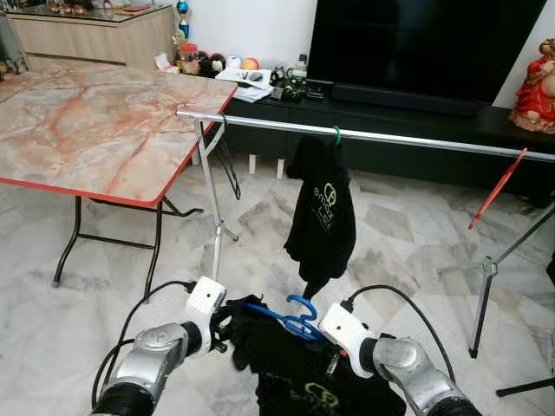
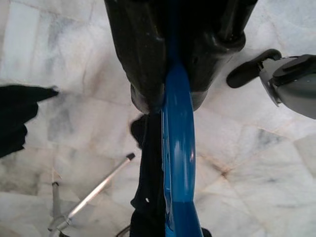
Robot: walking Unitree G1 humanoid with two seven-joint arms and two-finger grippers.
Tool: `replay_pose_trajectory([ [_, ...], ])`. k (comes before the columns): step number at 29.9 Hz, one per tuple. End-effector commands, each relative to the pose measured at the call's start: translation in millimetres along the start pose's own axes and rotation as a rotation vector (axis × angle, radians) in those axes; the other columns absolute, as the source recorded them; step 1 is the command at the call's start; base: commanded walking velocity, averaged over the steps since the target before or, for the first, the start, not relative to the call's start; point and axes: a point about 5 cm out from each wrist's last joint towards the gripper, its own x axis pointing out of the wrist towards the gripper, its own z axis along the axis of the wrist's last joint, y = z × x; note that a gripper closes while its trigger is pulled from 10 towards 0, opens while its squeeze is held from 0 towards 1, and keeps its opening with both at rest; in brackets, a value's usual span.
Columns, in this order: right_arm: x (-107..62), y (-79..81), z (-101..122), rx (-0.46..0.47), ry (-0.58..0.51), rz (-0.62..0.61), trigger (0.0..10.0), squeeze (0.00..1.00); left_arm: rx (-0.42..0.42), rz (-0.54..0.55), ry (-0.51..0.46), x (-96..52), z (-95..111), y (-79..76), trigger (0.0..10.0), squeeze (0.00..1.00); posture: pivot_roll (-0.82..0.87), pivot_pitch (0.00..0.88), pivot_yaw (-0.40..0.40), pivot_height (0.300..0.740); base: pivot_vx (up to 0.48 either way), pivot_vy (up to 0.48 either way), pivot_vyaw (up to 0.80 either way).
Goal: Hang hanger
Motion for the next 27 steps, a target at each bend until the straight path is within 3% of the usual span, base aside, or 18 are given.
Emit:
replay_pose_trajectory([
  [1,-1.2,-1.3,2.8,-0.006,-0.027,0.007,10.0,0.00,-0.016,0.030,0.005,1.9,3.8,2.2,10.0,0.00,0.14,0.000,-0.084,0.740,0.000,0.000,0.00],
  [14,2.9,3.5,5.5,0.000,-0.047,0.034,10.0,0.00,-0.002,0.220,0.177,-0.6,-12.6,17.2,10.0,0.00,0.14,0.000,-0.083,0.740,0.000,0.000,0.00],
  [27,4.1,6.6,5.1,-0.009,-0.044,0.059,10.0,0.00,-0.001,0.262,0.190,0.3,-15.0,18.3,10.0,0.00,0.14,0.000,-0.084,0.740,0.000,0.000,0.00],
])
